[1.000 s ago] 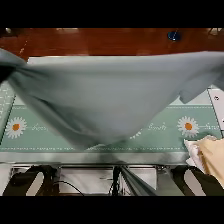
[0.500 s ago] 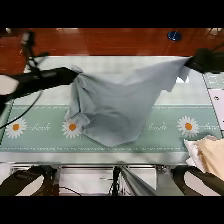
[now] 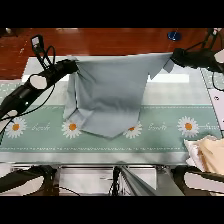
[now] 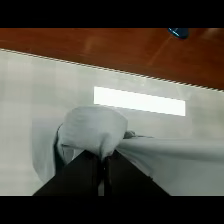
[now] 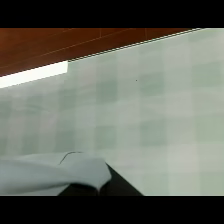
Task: Fold the shirts.
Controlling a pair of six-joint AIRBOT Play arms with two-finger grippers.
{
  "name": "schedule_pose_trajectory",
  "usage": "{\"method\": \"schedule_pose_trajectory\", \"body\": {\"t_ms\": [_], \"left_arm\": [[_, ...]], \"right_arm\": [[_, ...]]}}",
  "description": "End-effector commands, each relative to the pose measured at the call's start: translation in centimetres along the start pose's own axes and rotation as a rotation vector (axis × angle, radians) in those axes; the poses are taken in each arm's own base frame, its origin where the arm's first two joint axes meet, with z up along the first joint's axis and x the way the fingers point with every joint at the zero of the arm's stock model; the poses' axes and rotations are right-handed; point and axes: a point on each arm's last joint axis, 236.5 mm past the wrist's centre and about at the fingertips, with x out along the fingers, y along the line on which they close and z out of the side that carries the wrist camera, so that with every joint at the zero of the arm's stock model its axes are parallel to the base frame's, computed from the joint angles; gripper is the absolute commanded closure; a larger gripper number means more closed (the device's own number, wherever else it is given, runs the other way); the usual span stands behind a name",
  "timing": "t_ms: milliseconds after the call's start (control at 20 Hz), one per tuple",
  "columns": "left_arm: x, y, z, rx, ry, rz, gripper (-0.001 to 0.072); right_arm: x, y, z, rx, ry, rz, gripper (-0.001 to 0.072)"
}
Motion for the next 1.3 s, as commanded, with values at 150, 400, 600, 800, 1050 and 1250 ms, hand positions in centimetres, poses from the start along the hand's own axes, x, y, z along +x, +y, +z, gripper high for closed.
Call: {"method": "schedule_pose_trajectory", "body": {"t_ms": [150, 400, 600, 800, 1050, 1250], "left_arm": [[2.1, -1.3, -5.3, 0.024, 0.123, -0.024, 0.0594], [-1.6, -2.2, -3.0, 0.071, 0.162, -0.091, 0.0232], [-12.0, -0.6, -4.5, -0.191, 0.482, -0.138, 0.0163], [-20.1, -1.5, -11.3, -0.304, 0.747, -0.158, 0.0162], [-22.3, -5.0, -18.8, -0.516, 0.81, -0.21, 0.0101], [-22.3, -7.3, -23.2, -0.531, 0.906, -0.228, 0.0101]], "right_arm": [[2.9, -1.7, -2.6, 0.022, 0.08, -0.019, 0.0693], [1.8, -0.7, -3.5, -0.012, 0.13, 0.006, 0.0693], [-0.4, -2.0, -1.9, -0.133, 0.089, -0.071, 0.0693], [-1.0, -4.4, -2.4, -0.18, 0.13, -0.138, 0.0693], [-1.3, -5.1, -2.7, -0.186, 0.145, -0.155, 0.0692], [-1.3, -4.9, -3.0, -0.178, 0.159, -0.146, 0.0692]]}}
